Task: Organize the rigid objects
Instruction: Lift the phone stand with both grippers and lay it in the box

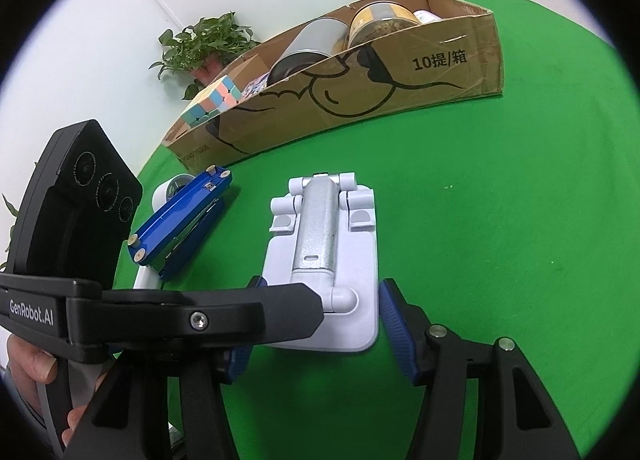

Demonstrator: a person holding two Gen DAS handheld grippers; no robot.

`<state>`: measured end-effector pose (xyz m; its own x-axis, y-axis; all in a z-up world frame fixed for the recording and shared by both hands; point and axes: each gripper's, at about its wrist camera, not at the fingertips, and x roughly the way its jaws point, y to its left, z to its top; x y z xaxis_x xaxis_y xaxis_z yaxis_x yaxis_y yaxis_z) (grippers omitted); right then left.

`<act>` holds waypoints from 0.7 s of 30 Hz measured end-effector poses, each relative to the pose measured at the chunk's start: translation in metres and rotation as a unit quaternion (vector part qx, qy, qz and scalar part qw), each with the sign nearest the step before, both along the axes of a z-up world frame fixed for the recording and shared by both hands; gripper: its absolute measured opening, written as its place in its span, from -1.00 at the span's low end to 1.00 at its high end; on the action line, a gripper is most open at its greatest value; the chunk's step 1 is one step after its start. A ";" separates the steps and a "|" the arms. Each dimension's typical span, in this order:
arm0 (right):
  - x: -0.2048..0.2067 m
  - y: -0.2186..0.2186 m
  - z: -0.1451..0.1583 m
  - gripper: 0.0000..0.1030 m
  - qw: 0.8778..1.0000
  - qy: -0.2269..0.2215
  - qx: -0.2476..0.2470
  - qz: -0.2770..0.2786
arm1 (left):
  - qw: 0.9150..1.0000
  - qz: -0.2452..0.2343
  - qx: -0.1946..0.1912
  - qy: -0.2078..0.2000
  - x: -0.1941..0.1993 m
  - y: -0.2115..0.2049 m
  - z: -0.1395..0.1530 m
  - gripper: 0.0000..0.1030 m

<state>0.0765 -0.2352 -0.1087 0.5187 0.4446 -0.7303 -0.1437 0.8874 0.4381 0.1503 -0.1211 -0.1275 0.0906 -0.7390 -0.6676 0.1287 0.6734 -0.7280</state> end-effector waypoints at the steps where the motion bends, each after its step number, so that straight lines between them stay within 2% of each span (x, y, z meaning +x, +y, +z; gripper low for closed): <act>1: 0.000 0.001 0.000 0.09 1.000 0.000 0.000 0.001 | 1.000 0.001 0.001 -0.001 0.000 0.001 0.001 0.14; 7: 0.002 0.006 0.007 0.09 1.000 -0.014 -0.004 0.004 | 1.000 0.008 -0.006 -0.013 -0.002 0.012 0.011 0.14; 12: 0.004 0.013 0.021 0.09 0.999 -0.045 -0.018 0.007 | 0.999 0.014 -0.015 -0.032 0.000 0.021 0.027 0.13; 16: 0.010 0.024 0.038 0.09 0.996 -0.078 -0.039 0.012 | 0.998 0.017 -0.008 -0.060 0.007 0.027 0.044 0.13; 21: 0.024 0.033 0.050 0.09 0.994 -0.096 -0.047 0.013 | 0.997 0.025 -0.009 -0.078 0.020 0.035 0.058 0.13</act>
